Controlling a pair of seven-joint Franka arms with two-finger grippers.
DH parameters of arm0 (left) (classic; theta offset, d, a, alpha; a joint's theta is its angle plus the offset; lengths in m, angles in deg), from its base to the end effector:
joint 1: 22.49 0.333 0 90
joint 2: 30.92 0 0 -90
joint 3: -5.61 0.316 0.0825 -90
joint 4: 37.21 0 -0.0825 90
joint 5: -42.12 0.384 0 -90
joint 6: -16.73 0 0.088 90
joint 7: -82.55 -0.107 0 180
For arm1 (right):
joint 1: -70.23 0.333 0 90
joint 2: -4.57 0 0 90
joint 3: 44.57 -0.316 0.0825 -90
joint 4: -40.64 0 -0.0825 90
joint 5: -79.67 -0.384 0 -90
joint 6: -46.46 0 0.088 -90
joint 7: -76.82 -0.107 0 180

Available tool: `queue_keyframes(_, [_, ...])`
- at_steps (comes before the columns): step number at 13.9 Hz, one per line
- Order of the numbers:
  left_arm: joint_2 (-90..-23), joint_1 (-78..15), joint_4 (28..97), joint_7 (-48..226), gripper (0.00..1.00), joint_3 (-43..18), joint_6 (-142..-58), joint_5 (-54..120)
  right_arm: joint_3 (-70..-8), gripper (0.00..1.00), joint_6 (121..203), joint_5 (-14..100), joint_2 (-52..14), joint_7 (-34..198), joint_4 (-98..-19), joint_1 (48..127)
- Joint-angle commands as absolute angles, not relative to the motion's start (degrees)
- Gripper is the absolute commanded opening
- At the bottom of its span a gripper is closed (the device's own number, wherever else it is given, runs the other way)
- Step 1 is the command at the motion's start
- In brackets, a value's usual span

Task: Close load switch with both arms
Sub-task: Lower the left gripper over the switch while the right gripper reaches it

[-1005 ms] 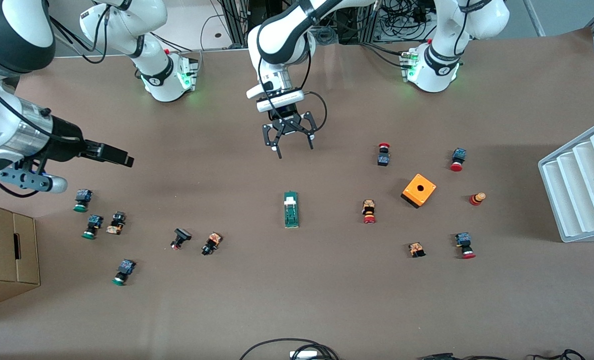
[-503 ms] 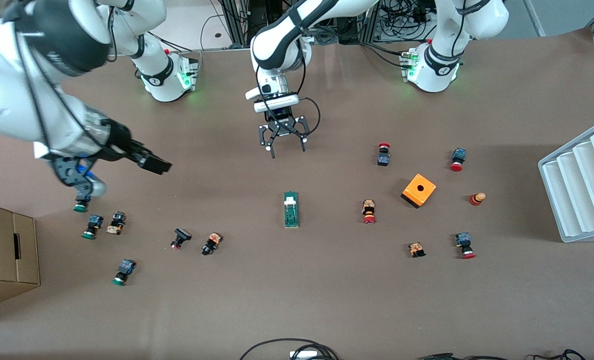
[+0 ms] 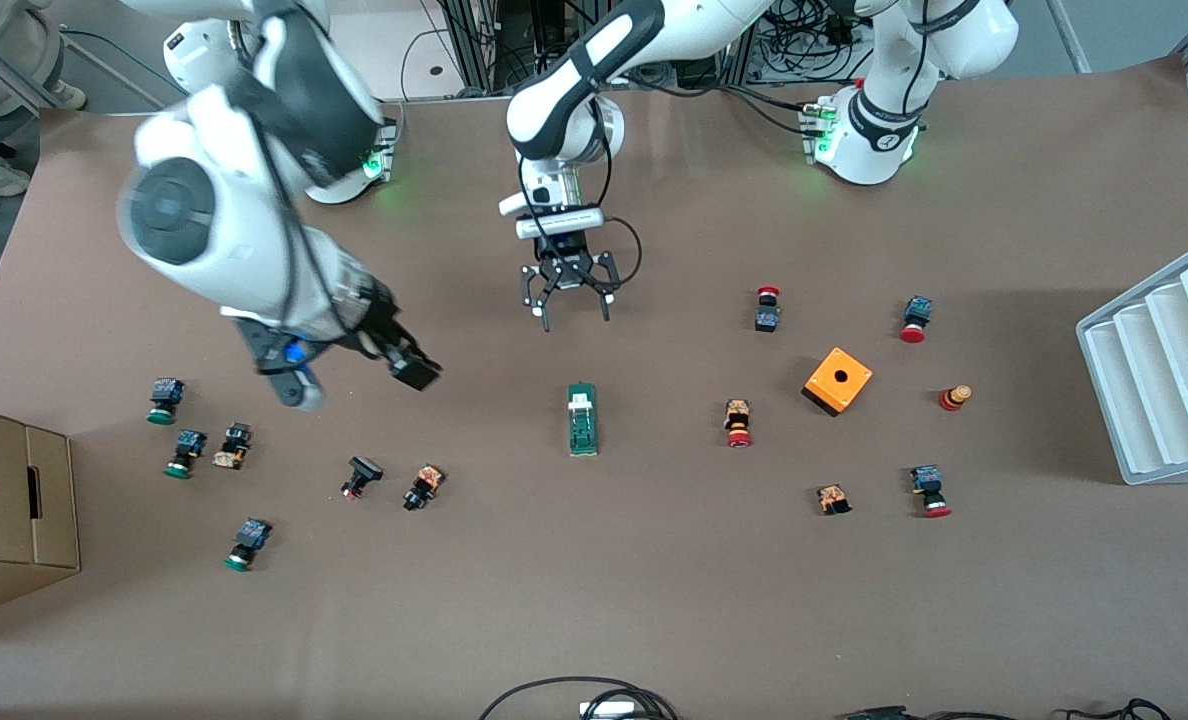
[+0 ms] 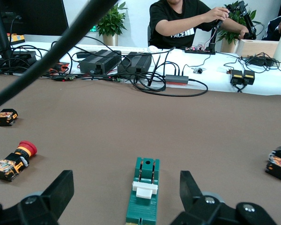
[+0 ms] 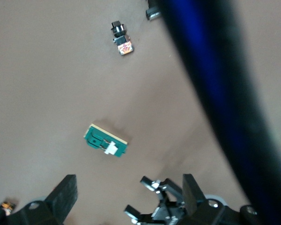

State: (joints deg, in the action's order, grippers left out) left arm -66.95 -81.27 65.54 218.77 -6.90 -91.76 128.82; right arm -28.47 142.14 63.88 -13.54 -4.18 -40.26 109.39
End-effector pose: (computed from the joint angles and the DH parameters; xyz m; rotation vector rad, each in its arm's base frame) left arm 0.2857 -0.5792 0.2133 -2.5376 -0.2623 -1.6829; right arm 0.5760 0.3017 0.5253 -2.6525 1.5076 0.2687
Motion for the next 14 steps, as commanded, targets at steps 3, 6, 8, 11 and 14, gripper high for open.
queue_keyframes(3, [-69.7,-78.9,65.4,220.6,1.00,-7.1,-92.0,131.3,-29.2,1.00,148.1,61.6,-23.3,-20.4,-31.9,112.1])
queue_keyframes(6, [-72.1,-78.0,65.3,224.1,1.00,-7.1,-92.0,136.8,-31.0,1.00,151.7,61.5,-25.3,-26.2,-31.9,112.0])
queue_keyframes(8, [-73.4,-77.8,65.1,224.6,1.00,-7.1,-92.1,139.1,-31.8,1.00,154.2,61.4,-26.8,-26.2,-31.9,111.6])
queue_keyframes(11, [-75.4,-77.8,63.5,224.6,1.00,-7.1,-93.0,142.2,-32.8,1.00,157.5,61.4,-27.6,-26.5,-32.0,111.2])
queue_keyframes(14, [-76.1,-77.8,62.3,224.0,1.00,-7.1,-94.2,142.9,-32.6,1.00,158.0,61.3,-28.7,-26.2,-32.0,111.0])
